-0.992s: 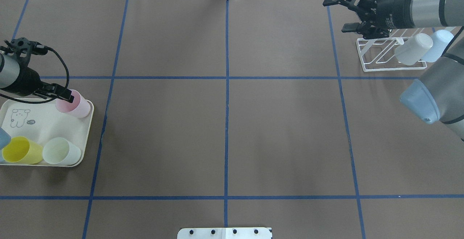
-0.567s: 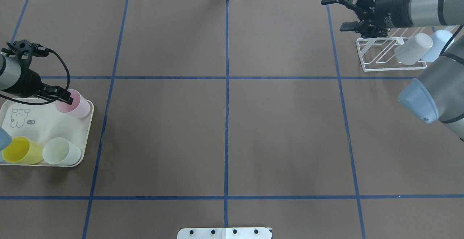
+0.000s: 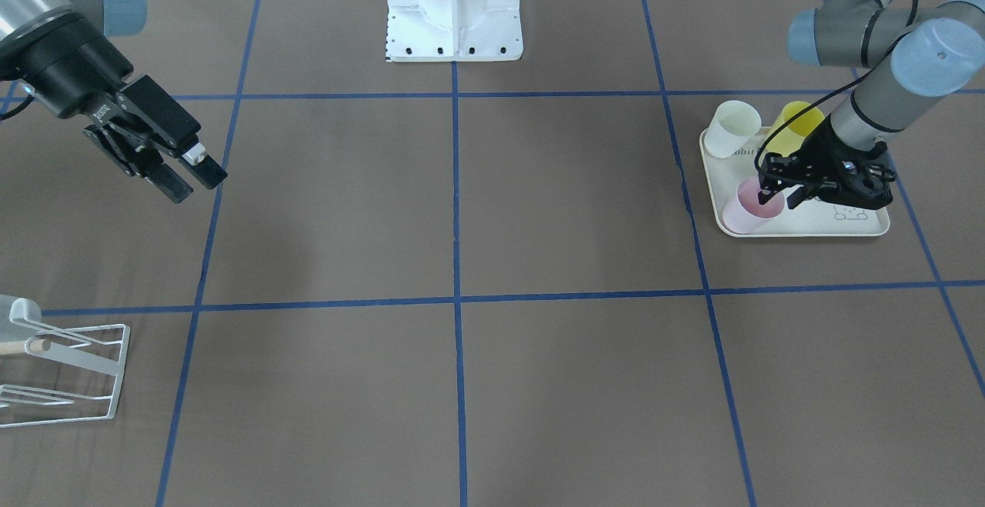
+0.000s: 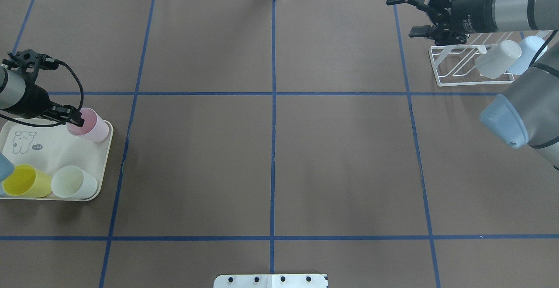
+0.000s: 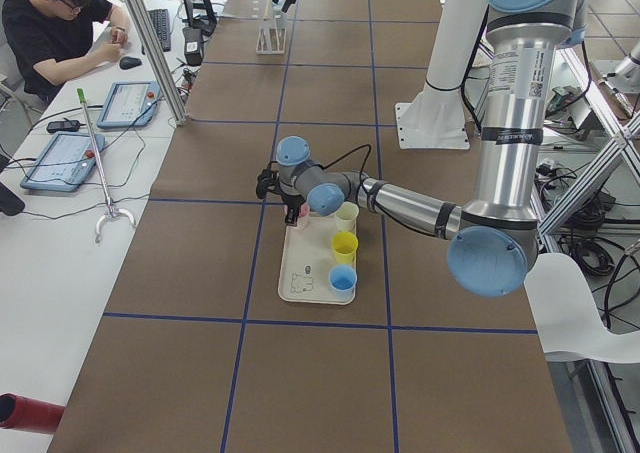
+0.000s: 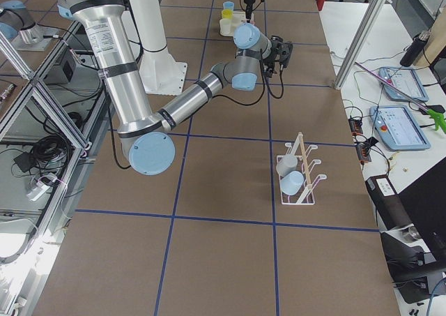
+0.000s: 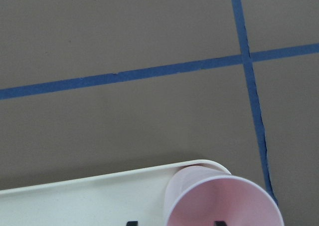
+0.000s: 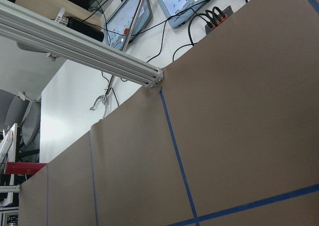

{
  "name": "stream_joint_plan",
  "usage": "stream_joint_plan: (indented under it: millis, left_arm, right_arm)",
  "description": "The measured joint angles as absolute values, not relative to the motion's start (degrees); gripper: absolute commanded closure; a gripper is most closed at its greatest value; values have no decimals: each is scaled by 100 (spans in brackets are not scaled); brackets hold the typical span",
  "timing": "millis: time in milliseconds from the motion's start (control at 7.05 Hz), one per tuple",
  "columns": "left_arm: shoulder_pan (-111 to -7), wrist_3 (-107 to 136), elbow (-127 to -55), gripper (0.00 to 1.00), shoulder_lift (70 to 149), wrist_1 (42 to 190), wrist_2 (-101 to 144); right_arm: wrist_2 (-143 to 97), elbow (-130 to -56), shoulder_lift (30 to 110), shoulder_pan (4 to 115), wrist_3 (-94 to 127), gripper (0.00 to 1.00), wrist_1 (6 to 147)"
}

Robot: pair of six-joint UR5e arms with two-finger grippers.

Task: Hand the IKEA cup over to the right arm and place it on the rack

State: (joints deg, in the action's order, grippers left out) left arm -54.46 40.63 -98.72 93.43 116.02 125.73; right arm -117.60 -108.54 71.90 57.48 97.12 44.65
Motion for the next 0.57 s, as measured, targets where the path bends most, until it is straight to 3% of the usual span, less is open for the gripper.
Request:
stream_joint_plan:
  millis: [284, 567]
  left_arm:
    - [-5442, 4061, -9857, 80, 9342, 11602, 12550]
    - [-5426, 4062, -9820, 100, 9339, 11601, 12541]
  right_arm:
    - [-11760, -10854, 7190, 5748, 9712, 0, 4465]
    - [-11760, -10854, 7187, 5748, 9710, 0, 4465]
